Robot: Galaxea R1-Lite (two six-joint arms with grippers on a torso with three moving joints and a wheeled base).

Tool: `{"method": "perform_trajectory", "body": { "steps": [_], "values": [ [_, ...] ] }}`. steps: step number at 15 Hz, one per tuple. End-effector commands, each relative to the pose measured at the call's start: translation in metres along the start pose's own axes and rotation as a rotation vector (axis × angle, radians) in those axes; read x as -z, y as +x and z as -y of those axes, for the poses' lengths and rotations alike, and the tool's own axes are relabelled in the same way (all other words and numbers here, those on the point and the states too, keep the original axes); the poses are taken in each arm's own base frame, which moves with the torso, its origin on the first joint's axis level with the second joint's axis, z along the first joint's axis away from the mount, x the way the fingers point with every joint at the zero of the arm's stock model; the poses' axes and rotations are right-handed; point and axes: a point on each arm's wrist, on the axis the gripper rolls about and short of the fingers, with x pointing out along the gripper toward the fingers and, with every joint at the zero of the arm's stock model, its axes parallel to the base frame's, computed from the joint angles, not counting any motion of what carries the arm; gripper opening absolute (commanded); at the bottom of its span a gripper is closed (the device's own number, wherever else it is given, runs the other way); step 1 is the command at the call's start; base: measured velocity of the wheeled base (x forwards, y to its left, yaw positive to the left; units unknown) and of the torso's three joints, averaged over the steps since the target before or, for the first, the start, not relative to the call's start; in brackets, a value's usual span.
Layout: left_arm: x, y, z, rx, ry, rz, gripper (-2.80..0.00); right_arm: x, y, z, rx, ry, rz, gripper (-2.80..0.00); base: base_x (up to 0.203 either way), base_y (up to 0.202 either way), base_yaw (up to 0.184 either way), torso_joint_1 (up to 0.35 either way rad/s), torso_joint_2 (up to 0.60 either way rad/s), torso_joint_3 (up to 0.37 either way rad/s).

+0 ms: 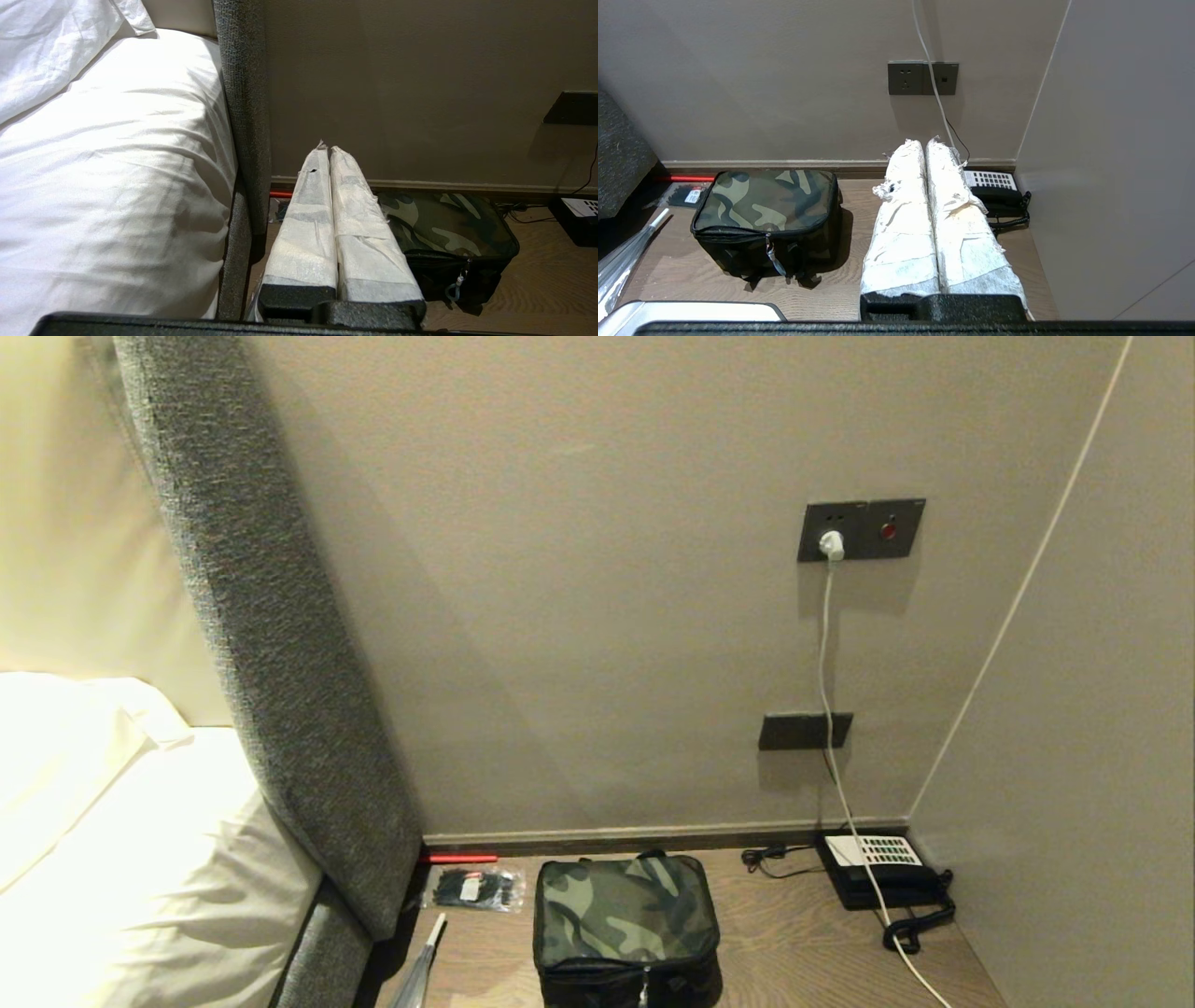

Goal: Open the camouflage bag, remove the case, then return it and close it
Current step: Open the top of the storage box

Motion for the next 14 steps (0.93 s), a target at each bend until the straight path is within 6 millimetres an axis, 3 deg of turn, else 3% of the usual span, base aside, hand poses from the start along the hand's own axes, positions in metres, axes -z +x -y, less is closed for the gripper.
{"method": "perform_trajectory", "body": {
  "steps": [1,9,14],
  "values": [
    [0.0009,0.0001,0.0,-0.001,0.0,-0.001,-2.8,0.0002,0.0,0.0,-0.002,0.001,-0.001,-2.8,0.0,0.0,0.0,0.0,0.0,0.0],
    [0.0007,0.0001,0.0,-0.002,0.0,-0.004,-2.8,0.0,0.0,0.0,-0.003,-0.002,0.001,-2.8,0.0,0.0,0.0,0.0,0.0,0.0],
    [0.0006,0.0001,0.0,-0.002,0.003,-0.003,-2.8,0.0,0.0,0.0,-0.003,-0.002,0.001,-2.8,0.0,0.0,0.0,0.002,0.0,-0.165]
  ]
}}
